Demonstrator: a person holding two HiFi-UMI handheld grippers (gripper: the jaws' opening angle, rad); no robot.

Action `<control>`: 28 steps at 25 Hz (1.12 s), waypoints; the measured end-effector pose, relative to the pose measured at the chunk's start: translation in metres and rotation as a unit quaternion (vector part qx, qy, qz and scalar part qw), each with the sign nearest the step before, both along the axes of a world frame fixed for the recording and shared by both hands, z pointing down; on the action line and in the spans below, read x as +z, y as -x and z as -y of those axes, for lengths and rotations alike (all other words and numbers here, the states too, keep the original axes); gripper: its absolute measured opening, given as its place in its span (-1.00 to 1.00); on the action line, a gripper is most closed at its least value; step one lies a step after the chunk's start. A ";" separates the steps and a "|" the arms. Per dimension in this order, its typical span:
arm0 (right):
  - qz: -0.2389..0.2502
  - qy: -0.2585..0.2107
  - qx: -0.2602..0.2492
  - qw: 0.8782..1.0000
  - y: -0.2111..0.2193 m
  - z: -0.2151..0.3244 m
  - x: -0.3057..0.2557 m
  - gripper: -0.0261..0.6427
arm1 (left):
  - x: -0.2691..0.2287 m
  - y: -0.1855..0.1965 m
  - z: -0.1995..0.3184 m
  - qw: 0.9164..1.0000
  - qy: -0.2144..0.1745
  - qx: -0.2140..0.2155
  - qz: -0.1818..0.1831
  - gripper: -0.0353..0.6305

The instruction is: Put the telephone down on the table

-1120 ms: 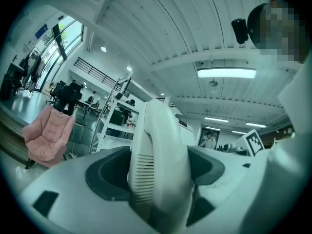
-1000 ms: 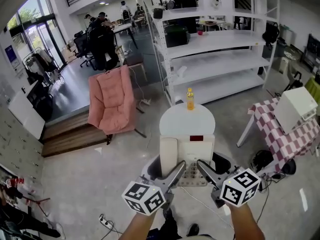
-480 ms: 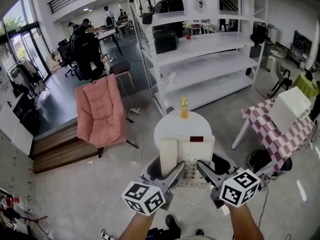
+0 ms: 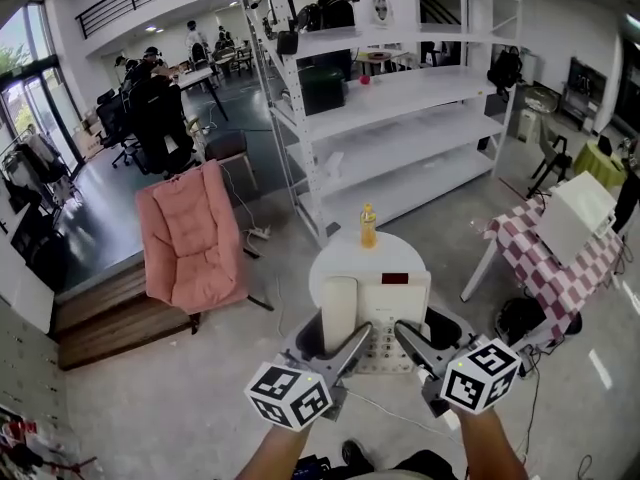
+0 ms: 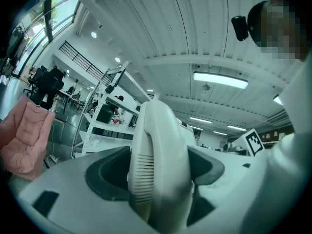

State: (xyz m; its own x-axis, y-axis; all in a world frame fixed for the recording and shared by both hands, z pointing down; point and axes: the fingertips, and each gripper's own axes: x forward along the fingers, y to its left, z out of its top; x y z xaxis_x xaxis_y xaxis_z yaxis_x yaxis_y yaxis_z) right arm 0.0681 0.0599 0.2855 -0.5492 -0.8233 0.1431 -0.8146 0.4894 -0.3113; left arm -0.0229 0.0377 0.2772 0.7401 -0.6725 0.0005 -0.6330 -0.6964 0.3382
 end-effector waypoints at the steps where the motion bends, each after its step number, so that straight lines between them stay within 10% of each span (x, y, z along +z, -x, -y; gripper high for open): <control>1: -0.001 0.000 0.001 1.000 0.004 0.003 0.000 -0.31 | 0.000 0.003 0.003 1.000 0.000 0.002 -0.001 0.14; 28: 0.009 0.022 -0.091 0.996 0.006 0.163 0.023 -0.30 | 0.022 0.009 0.146 0.996 0.025 -0.091 0.009 0.14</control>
State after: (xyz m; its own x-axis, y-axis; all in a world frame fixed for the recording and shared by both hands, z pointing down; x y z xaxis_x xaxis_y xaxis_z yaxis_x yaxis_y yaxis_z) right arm 0.0617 -0.1031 0.3084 -0.6920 -0.7029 0.1646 -0.7073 0.6145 -0.3495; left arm -0.0319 -0.1085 0.2994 0.6059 -0.7940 0.0495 -0.7533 -0.5526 0.3566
